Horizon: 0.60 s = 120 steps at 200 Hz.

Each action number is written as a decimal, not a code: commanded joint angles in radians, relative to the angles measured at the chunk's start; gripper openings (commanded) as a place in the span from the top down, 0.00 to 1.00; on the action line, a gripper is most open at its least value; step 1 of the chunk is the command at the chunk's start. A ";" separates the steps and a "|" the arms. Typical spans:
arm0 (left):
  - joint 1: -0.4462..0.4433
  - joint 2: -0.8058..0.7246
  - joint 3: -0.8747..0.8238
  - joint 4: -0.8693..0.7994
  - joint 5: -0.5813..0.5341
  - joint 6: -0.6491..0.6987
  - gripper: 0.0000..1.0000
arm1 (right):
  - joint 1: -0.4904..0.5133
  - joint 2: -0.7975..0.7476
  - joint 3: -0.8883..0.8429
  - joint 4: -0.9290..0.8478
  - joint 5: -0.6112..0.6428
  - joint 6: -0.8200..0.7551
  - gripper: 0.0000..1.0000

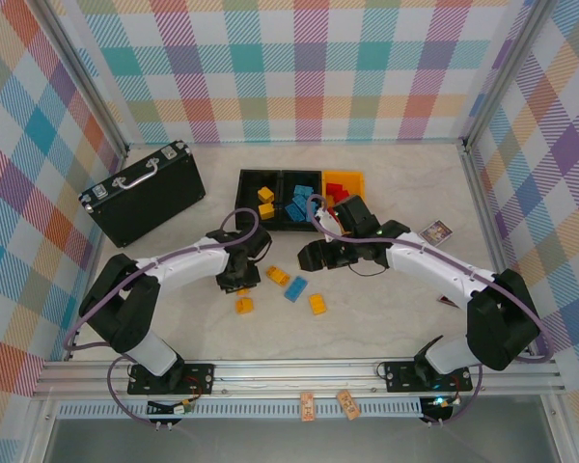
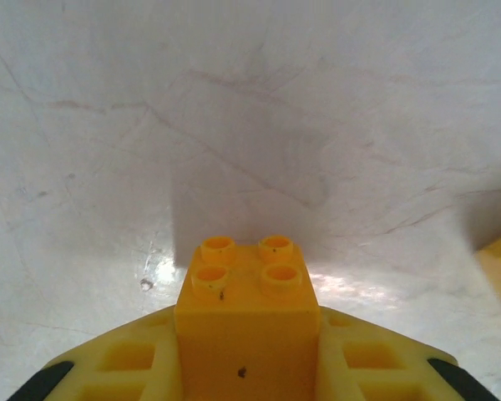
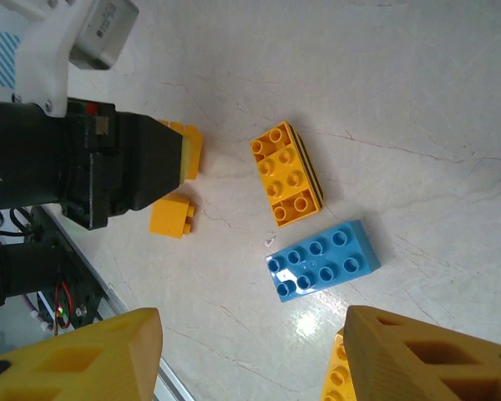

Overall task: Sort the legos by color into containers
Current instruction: Pick up the lego from the middle-left of the table, then place the lego in the container.

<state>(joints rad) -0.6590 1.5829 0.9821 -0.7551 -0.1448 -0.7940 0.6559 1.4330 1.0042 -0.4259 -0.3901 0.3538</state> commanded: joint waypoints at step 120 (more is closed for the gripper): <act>0.189 0.242 0.601 -0.086 -0.045 0.291 0.83 | -0.013 0.003 0.050 0.049 0.063 0.086 0.41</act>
<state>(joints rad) -0.5068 1.7706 1.4986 -0.8104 -0.1814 -0.5640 0.6472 1.4441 1.0382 -0.3889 -0.3447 0.4202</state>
